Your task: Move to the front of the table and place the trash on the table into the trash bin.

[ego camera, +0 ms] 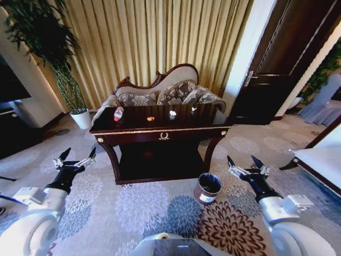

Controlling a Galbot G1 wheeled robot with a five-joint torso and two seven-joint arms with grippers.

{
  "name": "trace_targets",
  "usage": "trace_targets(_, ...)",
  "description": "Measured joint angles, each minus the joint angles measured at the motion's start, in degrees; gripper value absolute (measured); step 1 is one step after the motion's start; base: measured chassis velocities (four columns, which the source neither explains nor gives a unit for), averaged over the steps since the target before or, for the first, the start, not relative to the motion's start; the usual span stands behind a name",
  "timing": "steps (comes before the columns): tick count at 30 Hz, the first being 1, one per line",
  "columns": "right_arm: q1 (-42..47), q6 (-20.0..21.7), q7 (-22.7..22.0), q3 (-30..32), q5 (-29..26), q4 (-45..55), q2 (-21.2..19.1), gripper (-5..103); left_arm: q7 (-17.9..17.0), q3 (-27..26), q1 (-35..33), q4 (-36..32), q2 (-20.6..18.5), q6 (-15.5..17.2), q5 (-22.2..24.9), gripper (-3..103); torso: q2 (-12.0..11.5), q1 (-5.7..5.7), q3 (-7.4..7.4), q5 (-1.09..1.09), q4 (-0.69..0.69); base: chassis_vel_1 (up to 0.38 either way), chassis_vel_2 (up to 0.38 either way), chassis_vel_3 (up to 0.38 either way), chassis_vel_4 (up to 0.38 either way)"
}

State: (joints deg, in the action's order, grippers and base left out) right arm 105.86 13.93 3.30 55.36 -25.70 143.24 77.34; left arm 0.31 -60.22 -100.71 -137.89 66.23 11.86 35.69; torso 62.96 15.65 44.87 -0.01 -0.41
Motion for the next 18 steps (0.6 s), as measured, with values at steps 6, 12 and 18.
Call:
trace_targets(6,0.16,0.02,0.17,-0.02,0.01,0.00,0.08,100,0.12,-0.01,-0.17,-0.01,0.35,-0.22,-0.01,100,0.00,0.00,0.00,-0.01,0.02,-0.136,0.161,0.132,-0.161)
trace_targets(12,0.21,0.03,0.20,-0.02,0.05,0.00,0.09,100,0.18,-0.14,-0.30,-0.08,0.46,-0.48,-0.03,100,0.00,0.00,0.00,0.02,0.01,-0.160,0.170,0.168,-0.155)
trace_targets(18,0.16,0.06,0.22,-0.08,0.08,0.00,0.12,100,0.21,-0.22,-0.34,-0.08,0.56,-0.59,-0.06,100,0.00,0.00,0.00,0.00,0.00,-0.170,0.137,0.150,-0.140)
